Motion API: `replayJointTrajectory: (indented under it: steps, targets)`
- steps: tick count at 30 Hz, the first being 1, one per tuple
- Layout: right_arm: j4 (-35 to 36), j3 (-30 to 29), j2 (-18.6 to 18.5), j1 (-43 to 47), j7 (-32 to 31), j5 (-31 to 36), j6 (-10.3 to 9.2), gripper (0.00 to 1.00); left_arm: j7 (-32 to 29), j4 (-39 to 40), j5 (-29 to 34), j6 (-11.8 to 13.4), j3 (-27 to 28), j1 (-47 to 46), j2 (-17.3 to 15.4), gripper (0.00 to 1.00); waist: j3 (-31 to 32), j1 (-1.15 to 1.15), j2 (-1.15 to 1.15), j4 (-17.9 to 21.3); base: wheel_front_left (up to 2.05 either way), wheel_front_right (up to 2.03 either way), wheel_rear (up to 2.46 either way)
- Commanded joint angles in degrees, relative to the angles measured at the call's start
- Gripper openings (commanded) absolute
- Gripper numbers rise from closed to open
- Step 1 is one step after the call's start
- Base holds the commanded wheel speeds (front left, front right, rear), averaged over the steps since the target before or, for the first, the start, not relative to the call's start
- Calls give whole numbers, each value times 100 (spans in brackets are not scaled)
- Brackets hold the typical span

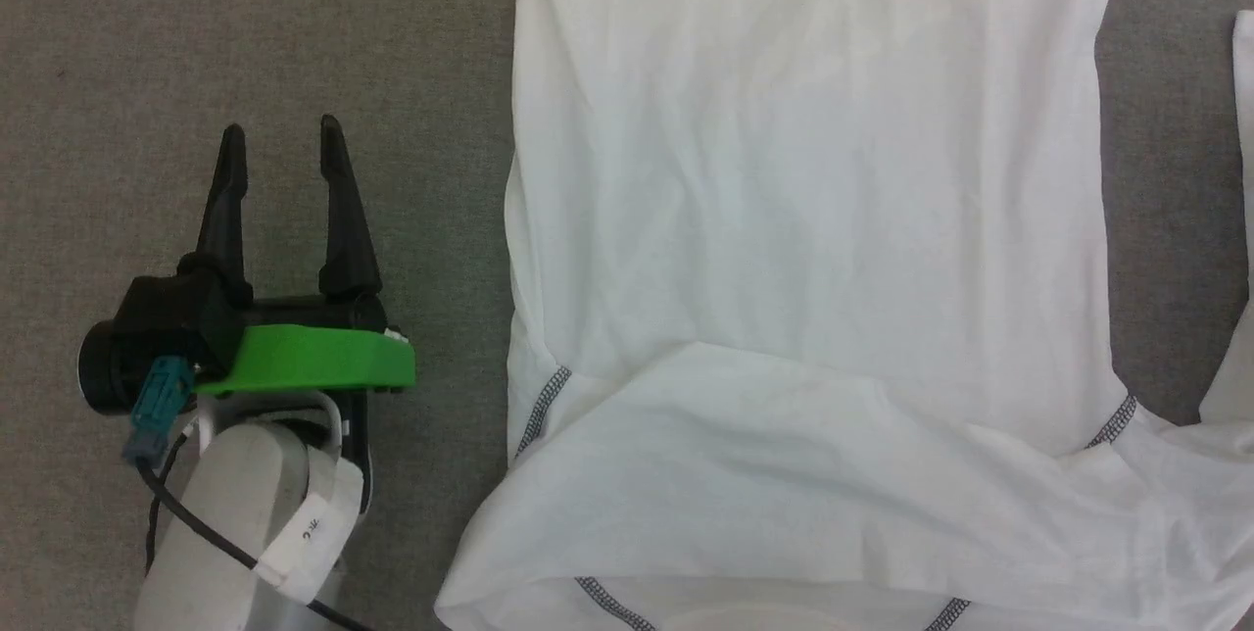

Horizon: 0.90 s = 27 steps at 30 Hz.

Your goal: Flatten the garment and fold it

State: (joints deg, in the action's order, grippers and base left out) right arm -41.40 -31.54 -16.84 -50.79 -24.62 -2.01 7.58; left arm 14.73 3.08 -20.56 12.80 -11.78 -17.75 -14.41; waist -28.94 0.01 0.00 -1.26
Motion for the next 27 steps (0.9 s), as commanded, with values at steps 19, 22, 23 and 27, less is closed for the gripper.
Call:
replayJointTrajectory:
  steps: [19,22,23,27]
  targets:
    - [4541,2043,351,2706,-200,-248,-9,0,27,-449,290,-797,787,968,621,100,1549,-1,0,200,0,0,0]
    - [5671,2677,401,3208,-615,-331,-9,0,27,-483,294,-897,862,1074,680,100,1681,-1,0,157,0,0,0]
    - [5904,2871,392,3313,-710,-355,-9,0,27,-481,304,-912,870,1098,706,100,1707,-1,0,136,0,0,0]
    - [6540,3861,341,3565,-1042,-432,-9,0,27,-486,348,-990,901,1173,787,100,1780,-1,0,34,0,0,0]
